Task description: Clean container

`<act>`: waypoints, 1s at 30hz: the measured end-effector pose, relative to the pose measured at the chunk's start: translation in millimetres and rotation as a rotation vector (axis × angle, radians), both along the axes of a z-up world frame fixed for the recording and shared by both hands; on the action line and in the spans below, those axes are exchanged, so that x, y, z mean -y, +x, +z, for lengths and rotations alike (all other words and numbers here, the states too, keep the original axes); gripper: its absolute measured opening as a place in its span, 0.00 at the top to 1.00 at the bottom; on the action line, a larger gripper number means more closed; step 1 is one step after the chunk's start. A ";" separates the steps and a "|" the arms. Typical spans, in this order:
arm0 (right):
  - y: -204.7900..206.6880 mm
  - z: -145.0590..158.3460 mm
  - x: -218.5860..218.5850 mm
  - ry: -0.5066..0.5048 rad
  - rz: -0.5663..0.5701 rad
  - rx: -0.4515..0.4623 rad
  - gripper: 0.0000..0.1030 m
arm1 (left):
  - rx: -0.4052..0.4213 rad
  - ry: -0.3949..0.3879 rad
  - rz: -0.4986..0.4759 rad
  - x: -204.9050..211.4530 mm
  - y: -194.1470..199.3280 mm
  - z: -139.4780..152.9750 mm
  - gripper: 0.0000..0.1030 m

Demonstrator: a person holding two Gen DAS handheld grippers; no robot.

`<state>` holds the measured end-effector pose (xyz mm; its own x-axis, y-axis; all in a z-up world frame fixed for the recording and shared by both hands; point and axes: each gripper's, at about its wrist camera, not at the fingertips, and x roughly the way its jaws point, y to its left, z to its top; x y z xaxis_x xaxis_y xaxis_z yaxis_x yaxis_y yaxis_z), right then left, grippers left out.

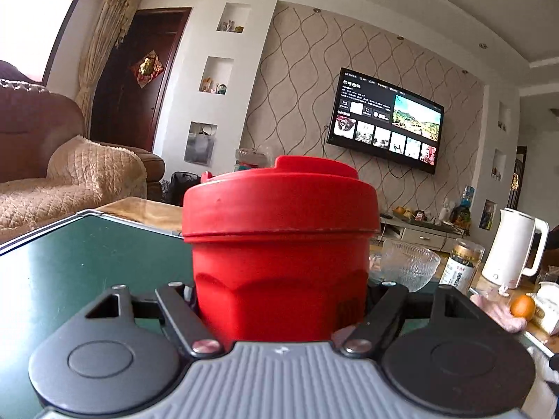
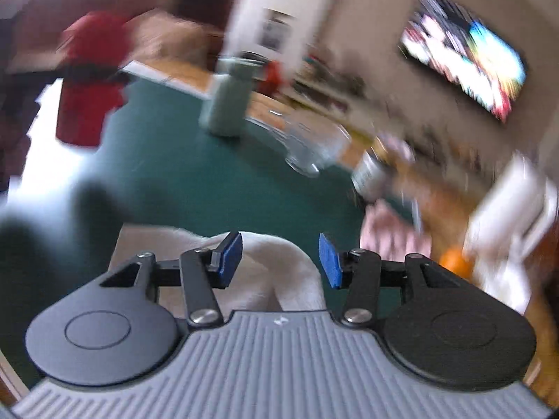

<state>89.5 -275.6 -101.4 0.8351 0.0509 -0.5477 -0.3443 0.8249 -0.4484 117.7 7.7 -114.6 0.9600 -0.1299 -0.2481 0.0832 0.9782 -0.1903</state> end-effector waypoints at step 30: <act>-4.8 128.1 92.1 0.764 -0.011 -0.135 0.98 | -0.076 0.021 -0.038 -8.4 17.2 -31.1 0.22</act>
<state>84.6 -367.7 26.6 0.7665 0.4472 -0.4610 -0.3454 0.8921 0.2913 134.9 16.1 -145.7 0.9327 -0.1595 -0.3234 0.1059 0.9785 -0.1770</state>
